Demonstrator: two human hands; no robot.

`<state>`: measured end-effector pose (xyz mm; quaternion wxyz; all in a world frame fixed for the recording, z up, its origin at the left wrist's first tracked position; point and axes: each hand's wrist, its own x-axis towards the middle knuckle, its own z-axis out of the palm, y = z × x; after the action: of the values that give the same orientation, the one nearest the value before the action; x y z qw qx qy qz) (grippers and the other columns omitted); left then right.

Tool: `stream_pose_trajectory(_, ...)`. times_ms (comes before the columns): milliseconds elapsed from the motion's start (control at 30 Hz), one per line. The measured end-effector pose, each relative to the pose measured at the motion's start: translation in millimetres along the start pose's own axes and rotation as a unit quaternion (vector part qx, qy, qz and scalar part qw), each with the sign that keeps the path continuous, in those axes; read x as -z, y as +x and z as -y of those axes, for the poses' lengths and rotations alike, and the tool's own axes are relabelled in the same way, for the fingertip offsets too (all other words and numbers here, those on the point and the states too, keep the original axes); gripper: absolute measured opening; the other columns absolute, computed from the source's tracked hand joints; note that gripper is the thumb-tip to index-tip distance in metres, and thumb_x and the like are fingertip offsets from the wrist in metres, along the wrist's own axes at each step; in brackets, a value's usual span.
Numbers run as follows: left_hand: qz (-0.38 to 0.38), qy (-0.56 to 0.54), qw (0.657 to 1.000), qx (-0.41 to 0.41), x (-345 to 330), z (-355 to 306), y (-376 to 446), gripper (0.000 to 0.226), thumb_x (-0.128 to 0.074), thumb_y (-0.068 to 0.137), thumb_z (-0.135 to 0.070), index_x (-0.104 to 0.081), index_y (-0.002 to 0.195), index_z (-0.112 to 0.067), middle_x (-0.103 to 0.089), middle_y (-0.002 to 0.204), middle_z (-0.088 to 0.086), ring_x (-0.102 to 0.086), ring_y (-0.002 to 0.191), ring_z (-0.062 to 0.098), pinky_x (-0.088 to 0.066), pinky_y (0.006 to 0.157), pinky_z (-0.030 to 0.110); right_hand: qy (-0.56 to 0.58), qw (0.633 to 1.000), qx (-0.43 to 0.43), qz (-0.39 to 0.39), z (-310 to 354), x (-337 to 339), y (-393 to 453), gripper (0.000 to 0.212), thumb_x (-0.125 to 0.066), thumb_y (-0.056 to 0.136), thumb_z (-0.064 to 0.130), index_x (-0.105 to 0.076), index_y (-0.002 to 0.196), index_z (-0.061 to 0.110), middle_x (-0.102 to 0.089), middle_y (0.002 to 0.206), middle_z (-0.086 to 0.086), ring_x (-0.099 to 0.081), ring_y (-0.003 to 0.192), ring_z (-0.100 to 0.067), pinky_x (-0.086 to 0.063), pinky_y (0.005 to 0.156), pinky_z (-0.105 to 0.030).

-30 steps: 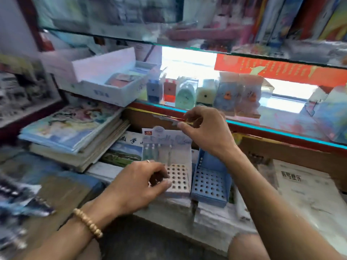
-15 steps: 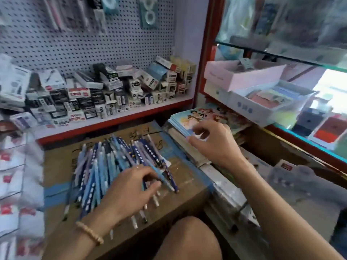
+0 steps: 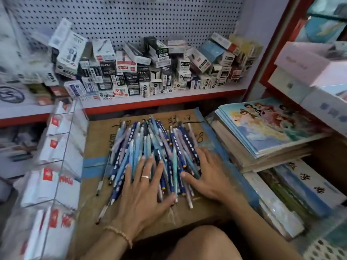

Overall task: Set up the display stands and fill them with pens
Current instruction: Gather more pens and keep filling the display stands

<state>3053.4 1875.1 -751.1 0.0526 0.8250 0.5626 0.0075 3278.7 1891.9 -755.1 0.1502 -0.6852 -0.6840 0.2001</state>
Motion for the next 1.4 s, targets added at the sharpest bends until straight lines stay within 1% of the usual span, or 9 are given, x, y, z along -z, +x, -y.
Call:
stream_pose_trajectory(167, -0.055, -0.008, 0.998, -0.006, -3.6, -1.7, 29.9, 0.092, -0.022, 0.085, -0.081, -0.015, 0.157, -0.024, -0.007, 0.166, 0.006, 0.011, 0.15, 0.018, 0.009, 0.121, 0.046, 0.004, 1.0, 0.023, -0.008, 10.9, -11.3, 22.3, 0.104, -0.036, 0.078, 0.086, -0.001, 0.158, 0.03, 0.001, 0.168, -0.003, -0.003, 0.154, -0.022, -0.011, 0.123, -0.044)
stream_pose_trajectory(233, -0.095, -0.023, 0.995, 0.014, -3.6, 0.3, 32.0, 0.095, -0.023, 0.083, -0.084, -0.018, 0.157, -0.025, -0.009, 0.166, 0.005, 0.012, 0.151, 0.019, 0.009, 0.12, 0.048, 0.021, 0.999, 0.017, -0.018, 10.1, -14.9, 31.5, 0.104, -0.037, 0.077, 0.087, 0.001, 0.157, 0.033, 0.006, 0.168, -0.002, -0.001, 0.154, -0.023, -0.012, 0.123, -0.048)
stream_pose_trajectory(333, -0.125, -0.056, 0.983, 0.123, -3.5, 18.8, 31.3, 0.11, -0.015, 0.073, -0.094, -0.007, 0.158, -0.024, 0.001, 0.165, 0.009, 0.014, 0.151, 0.031, 0.013, 0.118, 0.052, 0.045, 0.999, -0.003, -0.03, 12.0, -20.5, 40.8, 0.111, -0.033, 0.07, 0.094, 0.002, 0.157, 0.034, 0.014, 0.166, 0.002, 0.003, 0.154, -0.023, -0.01, 0.123, -0.05)
stream_pose_trajectory(433, -0.084, -0.098, 0.963, 0.236, -2.9, 36.1, 38.2, 0.119, -0.002, 0.064, -0.097, 0.011, 0.156, -0.022, 0.015, 0.164, 0.011, 0.016, 0.15, 0.035, 0.007, 0.118, 0.057, 0.017, 1.0, 0.002, -0.018, 19.7, -21.9, 49.0, 0.109, -0.04, 0.075, 0.09, 0.001, 0.158, 0.032, 0.008, 0.167, -0.002, 0.005, 0.154, -0.023, -0.006, 0.122, -0.048)
stream_pose_trajectory(633, -0.063, -0.11, 0.97, 0.209, -3.3, 32.5, 44.3, 0.11, -0.008, 0.071, -0.089, 0.005, 0.156, -0.021, -0.001, 0.166, 0.005, -0.002, 0.152, 0.026, -0.01, 0.122, 0.05, 0.007, 0.998, 0.053, -0.022, 25.8, -23.4, 53.2, 0.097, -0.047, 0.083, 0.079, -0.008, 0.158, 0.032, -0.007, 0.167, 0.0, -0.001, 0.153, -0.022, -0.012, 0.124, -0.048)
stream_pose_trajectory(867, -0.098, -0.163, 0.959, 0.211, 9.3, 37.8, 38.6, 0.086, -0.053, 0.089, -0.061, -0.017, 0.154, -0.017, -0.026, 0.156, 0.006, -0.03, 0.143, 0.025, -0.033, 0.114, 0.045, 0.038, 0.996, 0.056, -0.062, 41.3, -20.1, 70.6, 0.086, -0.054, 0.089, 0.065, -0.021, 0.156, 0.02, -0.03, 0.157, -0.007, -0.024, 0.146, -0.024, -0.028, 0.118, -0.044)
stream_pose_trajectory(1133, -0.125, -0.202, 0.944, 0.232, 15.6, 43.1, 34.8, 0.069, -0.063, 0.09, -0.039, -0.031, 0.148, -0.019, -0.044, 0.14, 0.007, -0.045, 0.129, 0.025, -0.041, 0.106, 0.044, 0.035, 0.993, 0.022, -0.114, 65.0, -7.8, 91.9, 0.063, -0.051, 0.096, 0.054, -0.044, 0.143, 0.013, -0.048, 0.144, -0.013, -0.039, 0.134, -0.033, -0.038, 0.107, -0.05)
stream_pose_trajectory(1233, -0.133, -0.224, 0.935, 0.238, 15.7, 44.0, 34.7, 0.068, -0.063, 0.091, -0.038, -0.031, 0.148, -0.021, -0.045, 0.137, 0.004, -0.045, 0.126, 0.024, -0.04, 0.106, 0.042, 0.061, 0.993, 0.024, -0.094, 83.5, 1.8, 130.7, 0.051, -0.057, 0.094, 0.048, -0.061, 0.127, 0.01, -0.064, 0.124, -0.013, -0.055, 0.12, -0.032, -0.049, 0.097, -0.045)
stream_pose_trajectory(1400, -0.159, -0.268, 0.919, 0.243, 15.2, 50.4, 38.1, 0.063, -0.063, 0.092, -0.036, -0.035, 0.147, -0.022, -0.05, 0.125, 0.002, -0.051, 0.114, 0.023, -0.048, 0.094, 0.042, 0.055, 0.998, 0.006, -0.011, 112.5, 7.3, 187.5, 0.061, -0.058, 0.094, 0.051, -0.054, 0.134, 0.005, -0.065, 0.122, -0.012, -0.062, 0.11, -0.031, -0.053, 0.086, -0.039)
